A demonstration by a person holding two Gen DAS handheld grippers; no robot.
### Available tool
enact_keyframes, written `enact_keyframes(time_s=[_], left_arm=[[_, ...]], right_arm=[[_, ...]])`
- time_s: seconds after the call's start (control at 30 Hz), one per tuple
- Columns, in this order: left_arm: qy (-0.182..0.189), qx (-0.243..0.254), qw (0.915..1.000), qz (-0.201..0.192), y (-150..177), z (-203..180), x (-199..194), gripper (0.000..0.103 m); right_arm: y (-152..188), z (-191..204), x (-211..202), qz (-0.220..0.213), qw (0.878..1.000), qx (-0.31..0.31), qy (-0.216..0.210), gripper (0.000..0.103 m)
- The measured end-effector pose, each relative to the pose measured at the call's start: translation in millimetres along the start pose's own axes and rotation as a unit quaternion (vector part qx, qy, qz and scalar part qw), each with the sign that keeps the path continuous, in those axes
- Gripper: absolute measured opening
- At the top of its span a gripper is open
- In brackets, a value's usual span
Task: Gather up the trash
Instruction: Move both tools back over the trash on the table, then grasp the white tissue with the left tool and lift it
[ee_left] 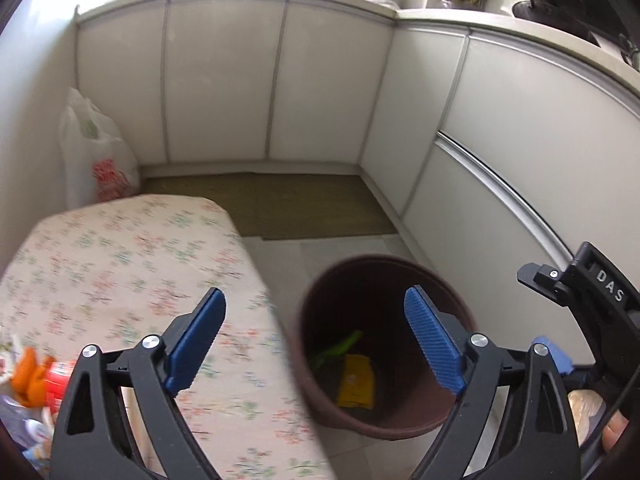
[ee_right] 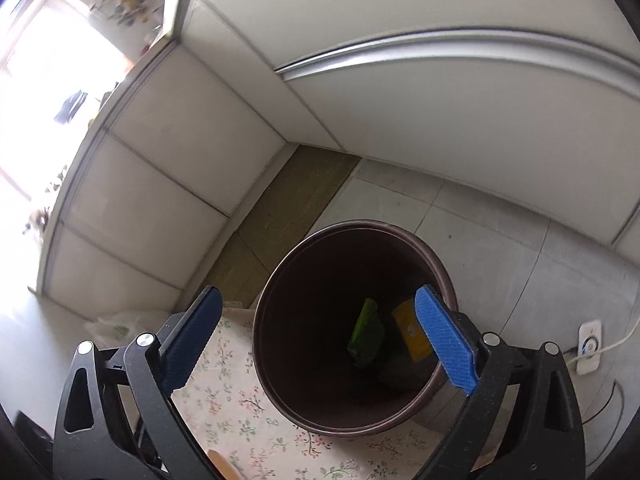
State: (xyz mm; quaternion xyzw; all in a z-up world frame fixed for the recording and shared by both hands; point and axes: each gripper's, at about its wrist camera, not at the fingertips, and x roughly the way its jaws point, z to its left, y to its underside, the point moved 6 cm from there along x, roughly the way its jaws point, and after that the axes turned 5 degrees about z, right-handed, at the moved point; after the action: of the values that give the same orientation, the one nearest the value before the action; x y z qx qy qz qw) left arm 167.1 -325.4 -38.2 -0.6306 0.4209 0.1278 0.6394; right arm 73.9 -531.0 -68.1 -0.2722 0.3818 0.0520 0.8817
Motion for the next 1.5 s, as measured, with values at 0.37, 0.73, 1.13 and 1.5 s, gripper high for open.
enact_keyframes(time_s=[0.37, 0.73, 1.13, 1.5], left_arm=[[-0.076, -0.061, 0.9952, -0.016, 0.5, 102.6, -39.5, 0.092], [-0.135, -0.13, 0.9822, -0.002, 27.2, 219.7, -66.2, 0.092], [-0.21, -0.202, 0.9537, 0.074, 53.5, 383.9, -76.0, 0.092], [-0.214, -0.202, 0.9382, 0.182, 71.4, 483.7, -37.6, 0.092]], right_arm=[[68.8, 91.7, 12.6, 0.006, 0.986, -0.164, 0.003, 0.096], [158.2, 181.6, 13.1, 0.026, 0.949, -0.313, -0.035, 0.096], [248.8, 241.7, 27.5, 0.07, 0.899, -0.427, -0.069, 0.096], [302.8, 260.5, 30.7, 0.093, 0.861, -0.494, -0.075, 0.096]])
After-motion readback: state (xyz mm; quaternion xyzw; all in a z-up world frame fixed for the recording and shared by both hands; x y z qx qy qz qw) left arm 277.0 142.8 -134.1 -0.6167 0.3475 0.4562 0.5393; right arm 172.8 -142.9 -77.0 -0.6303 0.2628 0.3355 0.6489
